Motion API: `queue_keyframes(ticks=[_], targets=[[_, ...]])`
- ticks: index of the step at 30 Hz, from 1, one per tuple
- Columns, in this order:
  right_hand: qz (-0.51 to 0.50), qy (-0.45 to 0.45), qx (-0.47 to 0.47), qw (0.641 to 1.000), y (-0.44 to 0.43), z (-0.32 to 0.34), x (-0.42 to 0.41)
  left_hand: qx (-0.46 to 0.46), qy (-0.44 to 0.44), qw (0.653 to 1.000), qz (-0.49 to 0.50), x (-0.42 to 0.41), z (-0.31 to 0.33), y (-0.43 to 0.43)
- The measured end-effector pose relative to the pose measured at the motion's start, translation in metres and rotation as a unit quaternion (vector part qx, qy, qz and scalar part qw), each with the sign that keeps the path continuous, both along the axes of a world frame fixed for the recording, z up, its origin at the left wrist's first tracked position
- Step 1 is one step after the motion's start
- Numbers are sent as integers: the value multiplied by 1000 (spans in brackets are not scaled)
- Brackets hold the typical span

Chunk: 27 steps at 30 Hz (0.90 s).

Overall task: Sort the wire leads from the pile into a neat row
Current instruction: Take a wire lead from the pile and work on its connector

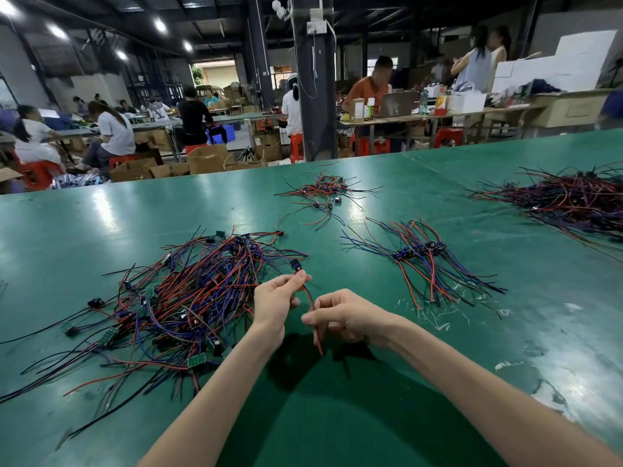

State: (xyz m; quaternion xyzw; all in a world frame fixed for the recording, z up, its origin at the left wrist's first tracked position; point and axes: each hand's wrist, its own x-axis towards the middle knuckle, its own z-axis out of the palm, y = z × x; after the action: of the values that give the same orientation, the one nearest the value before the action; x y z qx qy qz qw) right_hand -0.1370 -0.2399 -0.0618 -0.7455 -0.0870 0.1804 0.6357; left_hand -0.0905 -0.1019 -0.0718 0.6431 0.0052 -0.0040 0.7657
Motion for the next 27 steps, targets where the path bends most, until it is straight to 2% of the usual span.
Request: queue_keyframes(ticks=[4,7,11,14,18,22,27], targets=[[-89,-21,38,995,-2,-2,6,-18,4,998,-58,-8,-3,-12],[-118,-27,49,991,-5,-7,10,-15,-1,997,-75,-8,-6,-16],[-174,-75,-20,982,-12,-9,18,9,-19,997,-68,-6,-11,-17],[-265,-175,-112,941,-30,-1,27,32,-24,997,-64,-6,-13,-18],[-387,-244,-119,881,-67,14,40,51,-28,996,-67,-7,-15,-17],[-469,-187,-219,835,-116,9,49,58,-29,996,-69,-7,-16,-16],[-463,-66,-336,818,-151,-5,46,69,-31,994,-75,-7,-15,-15]])
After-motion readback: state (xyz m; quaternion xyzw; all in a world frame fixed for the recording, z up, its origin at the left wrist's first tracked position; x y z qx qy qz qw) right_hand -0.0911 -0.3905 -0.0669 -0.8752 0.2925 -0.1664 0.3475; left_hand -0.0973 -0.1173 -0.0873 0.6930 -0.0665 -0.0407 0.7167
